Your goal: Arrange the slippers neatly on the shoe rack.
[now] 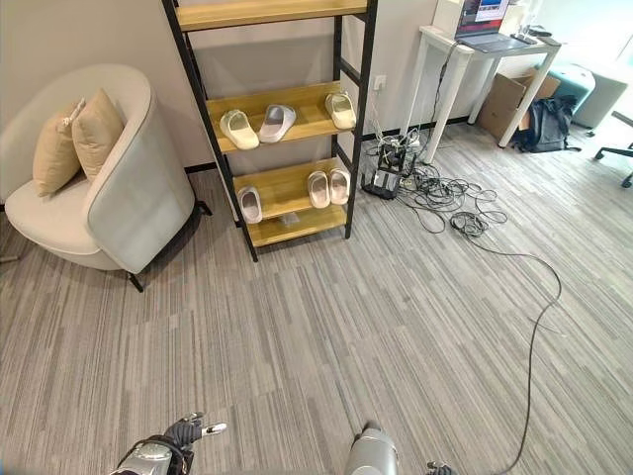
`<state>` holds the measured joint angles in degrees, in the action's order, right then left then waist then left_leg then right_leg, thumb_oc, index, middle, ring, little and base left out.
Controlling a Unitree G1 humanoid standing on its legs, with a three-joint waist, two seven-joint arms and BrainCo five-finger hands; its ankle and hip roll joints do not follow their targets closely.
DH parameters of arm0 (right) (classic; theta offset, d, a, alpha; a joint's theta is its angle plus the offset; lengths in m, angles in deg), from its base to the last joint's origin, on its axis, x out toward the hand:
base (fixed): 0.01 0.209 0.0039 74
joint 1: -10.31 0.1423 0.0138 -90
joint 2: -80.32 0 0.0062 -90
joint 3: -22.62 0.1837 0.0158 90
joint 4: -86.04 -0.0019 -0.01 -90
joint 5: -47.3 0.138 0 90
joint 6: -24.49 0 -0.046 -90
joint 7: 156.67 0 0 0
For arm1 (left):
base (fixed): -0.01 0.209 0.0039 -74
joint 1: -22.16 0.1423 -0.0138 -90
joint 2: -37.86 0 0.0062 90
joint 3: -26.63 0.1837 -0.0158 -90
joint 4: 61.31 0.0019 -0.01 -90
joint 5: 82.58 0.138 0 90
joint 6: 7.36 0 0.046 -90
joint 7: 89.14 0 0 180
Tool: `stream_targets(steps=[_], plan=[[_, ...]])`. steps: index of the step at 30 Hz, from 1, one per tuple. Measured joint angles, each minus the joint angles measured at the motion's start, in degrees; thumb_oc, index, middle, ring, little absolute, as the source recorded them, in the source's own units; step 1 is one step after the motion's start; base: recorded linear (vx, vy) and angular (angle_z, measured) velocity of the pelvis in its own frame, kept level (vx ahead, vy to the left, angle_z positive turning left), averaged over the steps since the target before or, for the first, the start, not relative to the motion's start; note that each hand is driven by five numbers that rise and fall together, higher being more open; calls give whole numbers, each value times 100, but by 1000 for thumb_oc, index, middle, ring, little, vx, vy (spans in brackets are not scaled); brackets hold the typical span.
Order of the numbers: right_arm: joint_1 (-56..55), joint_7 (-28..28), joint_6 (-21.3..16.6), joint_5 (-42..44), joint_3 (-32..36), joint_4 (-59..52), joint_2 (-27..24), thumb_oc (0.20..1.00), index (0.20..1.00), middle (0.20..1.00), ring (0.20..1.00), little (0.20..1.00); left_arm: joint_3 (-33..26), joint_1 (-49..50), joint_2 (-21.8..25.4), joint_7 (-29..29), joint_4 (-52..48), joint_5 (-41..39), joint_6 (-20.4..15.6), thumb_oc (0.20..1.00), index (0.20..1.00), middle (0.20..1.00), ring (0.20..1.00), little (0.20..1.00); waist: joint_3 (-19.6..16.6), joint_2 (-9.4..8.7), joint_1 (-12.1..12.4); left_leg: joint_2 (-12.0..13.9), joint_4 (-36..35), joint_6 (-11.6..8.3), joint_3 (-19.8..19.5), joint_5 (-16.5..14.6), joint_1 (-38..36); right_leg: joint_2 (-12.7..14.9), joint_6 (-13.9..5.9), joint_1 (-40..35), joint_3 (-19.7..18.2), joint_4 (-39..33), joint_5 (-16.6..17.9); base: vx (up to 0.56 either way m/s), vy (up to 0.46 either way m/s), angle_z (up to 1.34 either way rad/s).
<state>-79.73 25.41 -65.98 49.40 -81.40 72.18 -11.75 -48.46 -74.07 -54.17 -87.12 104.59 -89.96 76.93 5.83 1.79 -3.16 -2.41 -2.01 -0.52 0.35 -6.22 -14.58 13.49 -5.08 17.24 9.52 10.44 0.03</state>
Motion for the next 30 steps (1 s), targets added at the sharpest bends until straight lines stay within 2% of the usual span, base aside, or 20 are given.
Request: stream_targets(steps=[2,3,5,6,8,10,11,12,13,15,16,17,19,21,22,23,25,26,27,30], plan=[[-26,48,-2,-24,58,52,59,1000,1000,1000,1000,1000,29,196,-24,0,19,15,-6,1000,1000,1000,1000,1000,-77,-125,-29,84,17,-288,-58,-212,-298,-8,-68,-45,-65,-239,148,344,-315,41],[-189,48,-7,-78,126,196,126,1000,1000,1000,1000,1000,-31,387,-79,-14,15,13,7,1000,1000,1000,1000,1000,-86,-154,-77,272,136,-505,-1,-351,-532,-97,-20,-102,-6,-104,721,417,-415,24],[-228,89,11,-151,213,280,88,1000,1000,1000,1000,1000,-160,537,-324,-5,27,17,8,1000,1000,1000,1000,1000,-135,150,-57,690,517,-714,25,-206,-494,-479,243,-297,38,165,325,264,-322,-2],[-239,106,14,-178,198,279,122,1000,1000,1000,1000,1000,-163,578,-373,-5,28,18,6,1000,1000,1000,1000,1000,-138,168,-48,773,762,-797,-5,-21,-465,-627,409,-426,18,181,222,232,-384,-24],[-209,136,3,-160,159,190,138,1000,1000,1000,1000,1000,-420,687,-412,22,94,-94,-27,1000,1000,1000,1000,1000,-163,1,-2,875,1651,-914,-282,588,-150,-819,729,-690,-71,137,-19,222,-582,-27],[-285,128,11,-4,226,166,184,1000,1000,1000,1000,1000,-1546,492,-481,45,119,-1166,-44,1000,1000,1000,1000,1000,-134,-175,30,997,2851,-999,-471,1308,511,-930,850,-1073,121,-154,-93,87,-381,41],[-309,152,4,100,213,278,298,1000,1000,1000,1000,1000,-1925,333,-442,37,151,-1666,-82,1000,1000,1000,1000,1000,-66,-372,45,1014,3715,-979,-432,1592,952,-901,869,-1396,219,-438,-70,97,-316,60],[-263,151,10,112,215,395,361,1000,1000,1000,1000,1000,-2019,284,-403,10,159,-1915,-101,1000,1000,1000,1000,1000,-27,-507,76,1053,4286,-875,-397,1376,1263,-922,873,-1611,266,-604,-72,151,-407,48],[-251,141,8,168,223,394,373,1000,1000,1000,1000,1000,-2024,262,-378,0,115,-2275,-123,1000,1000,1000,1000,1000,-41,-650,143,1067,4500,-728,-394,1191,1609,-938,1045,-1689,307,-619,-185,172,-302,53],[-141,100,-3,327,206,358,356,1000,1000,1000,1000,1000,-2180,101,-469,-41,-4,-3121,-130,1000,1000,1000,1000,1000,66,-792,291,1446,4866,-339,147,1017,2440,-1060,1213,-2048,428,-849,-333,205,-179,29],[-75,86,0,336,186,360,356,1000,1000,1000,1000,1000,-2168,73,-424,-87,-76,-3381,-147,1000,1000,1000,1000,1000,132,-825,377,1557,4679,-295,437,864,2670,-1120,1201,-2251,469,-1005,-325,435,8,29],[-51,0,4,348,184,361,373,1000,1000,1000,1000,1000,-2094,75,-453,-165,-316,-3738,-163,1000,1000,1000,1000,1000,167,-830,348,1483,3542,-311,974,738,2902,-1160,1142,-2586,629,-1355,-448,387,91,31],[-26,-67,4,419,164,357,410,1000,1000,1000,1000,1000,-1922,113,-470,-247,-330,-3901,-171,1000,1000,1000,1000,1000,142,-772,377,1444,2126,-473,1239,861,2857,-1208,914,-2819,741,-1536,-423,273,99,26],[10,-143,4,513,114,291,469,1000,1000,1000,1000,1000,-1927,105,-483,-313,-328,-3942,-190,1000,1000,1000,1000,1000,172,-666,326,1514,650,-616,1249,1169,2741,-1334,819,-2957,866,-1563,-484,128,63,26],[-37,-166,4,526,91,317,492,1000,1000,1000,1000,1000,-1929,130,-488,-353,-327,-3951,-202,1000,1000,1000,1000,1000,213,-646,335,1556,562,-531,1118,1278,2777,-1358,783,-3030,866,-1558,-514,356,243,-28],[-15,-233,-4,539,9,238,465,1000,1000,1000,1000,1000,-1961,318,-489,-387,-230,-3992,-195,1000,1000,1000,1000,1000,165,-694,391,1516,821,-497,997,1385,2698,-1234,562,-3211,794,-1562,-628,358,244,-47],[-50,-261,2,526,-15,255,435,1000,1000,1000,1000,1000,-2036,315,-487,-412,45,-4034,-182,1000,1000,1000,1000,1000,83,-723,351,1320,691,-466,887,1392,2441,-1111,332,-3438,791,-1554,-786,263,292,-21],[-178,-265,2,503,9,229,402,1000,1000,1000,1000,1000,-1995,371,-497,-441,49,-4015,-181,1000,1000,1000,1000,1000,22,-620,326,1272,636,-411,870,1359,2303,-1113,210,-3493,734,-1453,-861,261,359,25],[-192,-282,0,493,43,193,569,1000,1000,1000,1000,1000,-1975,361,-353,-441,109,-3958,-176,1000,1000,1000,1000,1000,-14,-880,298,1054,571,-265,919,1400,2217,-847,130,-3475,773,-1255,-920,130,192,15],[-279,-298,-3,445,63,235,826,1000,1000,1000,1000,1000,-1963,323,-159,-442,252,-3586,-179,1000,1000,1000,1000,1000,-88,-1013,346,798,67,-14,967,1321,1765,-518,63,-3154,674,-321,-900,123,240,9]])
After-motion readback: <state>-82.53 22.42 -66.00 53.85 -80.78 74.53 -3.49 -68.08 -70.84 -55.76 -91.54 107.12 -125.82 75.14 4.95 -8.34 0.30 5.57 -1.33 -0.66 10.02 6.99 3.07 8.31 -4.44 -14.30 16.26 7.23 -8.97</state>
